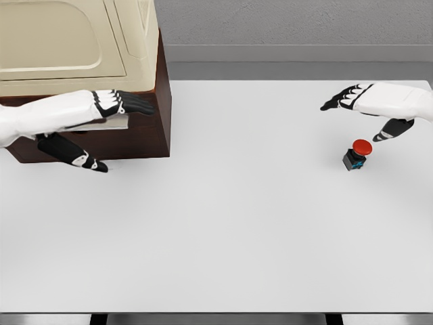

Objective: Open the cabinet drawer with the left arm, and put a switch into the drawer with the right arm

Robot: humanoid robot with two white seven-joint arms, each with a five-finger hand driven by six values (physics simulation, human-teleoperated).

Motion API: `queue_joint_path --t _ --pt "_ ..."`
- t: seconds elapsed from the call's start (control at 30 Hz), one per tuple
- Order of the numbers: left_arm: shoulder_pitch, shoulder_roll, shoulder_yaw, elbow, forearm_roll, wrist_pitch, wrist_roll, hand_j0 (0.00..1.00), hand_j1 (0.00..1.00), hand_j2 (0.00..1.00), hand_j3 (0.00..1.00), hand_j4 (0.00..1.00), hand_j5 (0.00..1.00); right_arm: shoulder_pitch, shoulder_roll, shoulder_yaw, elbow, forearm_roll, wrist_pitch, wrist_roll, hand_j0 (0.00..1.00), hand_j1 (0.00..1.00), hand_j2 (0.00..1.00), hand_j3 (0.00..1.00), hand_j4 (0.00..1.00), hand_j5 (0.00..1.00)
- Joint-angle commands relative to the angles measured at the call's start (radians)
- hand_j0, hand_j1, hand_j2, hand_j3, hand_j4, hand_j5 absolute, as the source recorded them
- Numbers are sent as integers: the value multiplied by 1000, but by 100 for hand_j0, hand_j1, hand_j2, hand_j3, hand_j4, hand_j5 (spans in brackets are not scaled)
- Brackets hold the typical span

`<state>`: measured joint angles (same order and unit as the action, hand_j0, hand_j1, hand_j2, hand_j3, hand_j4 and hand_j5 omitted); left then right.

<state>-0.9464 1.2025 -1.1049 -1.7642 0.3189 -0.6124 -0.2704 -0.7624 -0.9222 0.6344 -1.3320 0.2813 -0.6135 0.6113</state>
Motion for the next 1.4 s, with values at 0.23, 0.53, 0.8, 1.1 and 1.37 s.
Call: queue_joint_path --t 0.23,0.53,0.8,1.1,1.37 --pt "-14 68 13 -1 51 2 187 100 100 100 100 100 100 3 -3 1 74 3 3 0 100 100 100 100 100 100" --pt "18 69 -4 -1 37 2 48 100 100 100 100 100 100 46 -10 -5 113 6 3 0 100 100 100 100 100 100" --pt "-15 141 31 -1 45 2 -62 100 100 100 100 100 100 97 -4 -1 108 -2 3 0 100 100 100 100 100 100" --pt "-65 92 33 -1 106 46 -332 100 100 100 100 100 100 92 22 4 114 3 29 0 100 100 100 100 100 100" --pt "-35 108 69 6 163 261 -214 100 100 100 100 100 100 90 40 7 117 4 34 0 99 99 99 99 99 99"
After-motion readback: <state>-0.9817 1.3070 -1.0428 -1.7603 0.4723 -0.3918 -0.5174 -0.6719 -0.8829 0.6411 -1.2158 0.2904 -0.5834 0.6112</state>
